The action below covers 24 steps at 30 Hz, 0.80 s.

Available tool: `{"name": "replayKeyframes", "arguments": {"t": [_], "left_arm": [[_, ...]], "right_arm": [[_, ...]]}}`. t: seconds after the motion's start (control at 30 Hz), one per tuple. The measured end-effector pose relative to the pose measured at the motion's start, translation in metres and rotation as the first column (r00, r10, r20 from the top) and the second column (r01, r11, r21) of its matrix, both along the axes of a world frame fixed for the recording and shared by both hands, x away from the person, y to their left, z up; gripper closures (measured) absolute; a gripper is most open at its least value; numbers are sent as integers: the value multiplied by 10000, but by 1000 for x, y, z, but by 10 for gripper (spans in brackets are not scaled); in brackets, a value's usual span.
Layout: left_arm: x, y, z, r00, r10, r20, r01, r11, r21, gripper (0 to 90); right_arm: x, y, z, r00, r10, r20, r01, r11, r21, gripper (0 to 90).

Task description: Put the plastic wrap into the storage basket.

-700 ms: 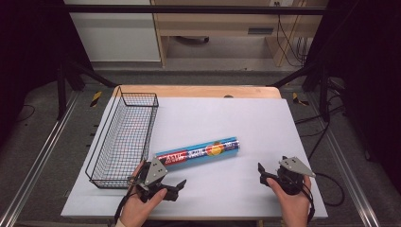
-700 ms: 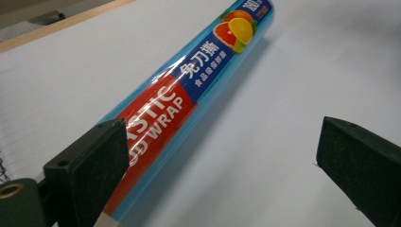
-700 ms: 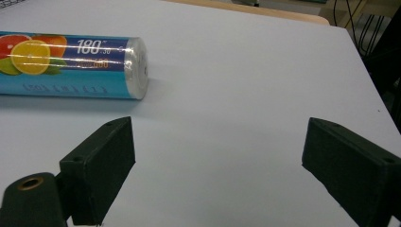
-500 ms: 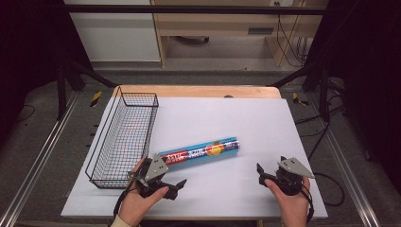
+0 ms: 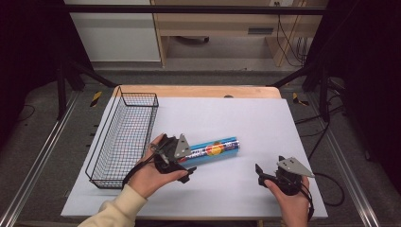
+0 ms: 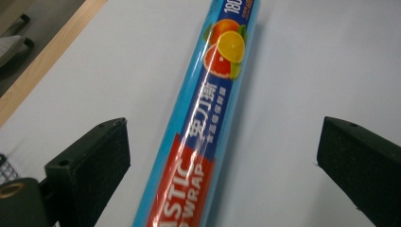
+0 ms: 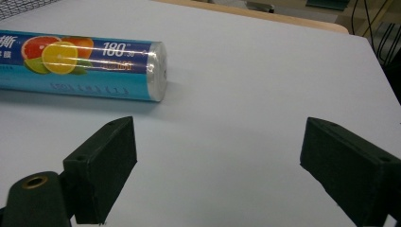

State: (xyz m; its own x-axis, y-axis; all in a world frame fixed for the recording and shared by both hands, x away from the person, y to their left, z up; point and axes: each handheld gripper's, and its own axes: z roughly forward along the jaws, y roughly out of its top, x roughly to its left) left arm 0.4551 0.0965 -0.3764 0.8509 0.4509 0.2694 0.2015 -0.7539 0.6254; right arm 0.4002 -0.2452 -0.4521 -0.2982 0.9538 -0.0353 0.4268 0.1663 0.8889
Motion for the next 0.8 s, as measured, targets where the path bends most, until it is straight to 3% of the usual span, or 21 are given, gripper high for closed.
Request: {"name": "replayKeyframes", "arguments": {"t": [0.1, 0.17, 0.27, 0.37, 0.5, 0.73, 0.8], "left_arm": [[18, -19, -6, 9991, -344, -261, 343, 9994, -66, 47], [20, -22, -8, 9986, -432, -309, 430, 9991, -57, 66], [35, -32, -23, 9955, -764, -551, 767, 9971, 26, 79], [48, -33, -32, 9949, -612, -797, 640, 9974, 318, 85], [59, -33, -40, 9938, -345, -1059, 387, 9985, 381, 90], [67, -36, -55, 9900, -396, -1357, 538, 9933, 1021, 124], [68, -36, -56, 9897, -418, -1371, 556, 9936, 986, 126]], "right_arm": [[0, 2, 1, 9999, 97, 48, -97, 9999, -40, 125], [0, 2, 1, 9999, 124, 76, -124, 9999, -51, 126], [0, 2, 1, 9999, 170, 16, -170, 9998, 36, 128], [1, 2, 1, 9998, 195, 29, -195, 9998, 37, 128], [1, 3, 0, 9995, 315, -14, -315, 9995, 0, 129], [2, 3, 1, 9992, 392, 25, -392, 9992, -20, 134], [2, 3, 1, 9992, 391, 25, -391, 9992, -16, 134]]}}
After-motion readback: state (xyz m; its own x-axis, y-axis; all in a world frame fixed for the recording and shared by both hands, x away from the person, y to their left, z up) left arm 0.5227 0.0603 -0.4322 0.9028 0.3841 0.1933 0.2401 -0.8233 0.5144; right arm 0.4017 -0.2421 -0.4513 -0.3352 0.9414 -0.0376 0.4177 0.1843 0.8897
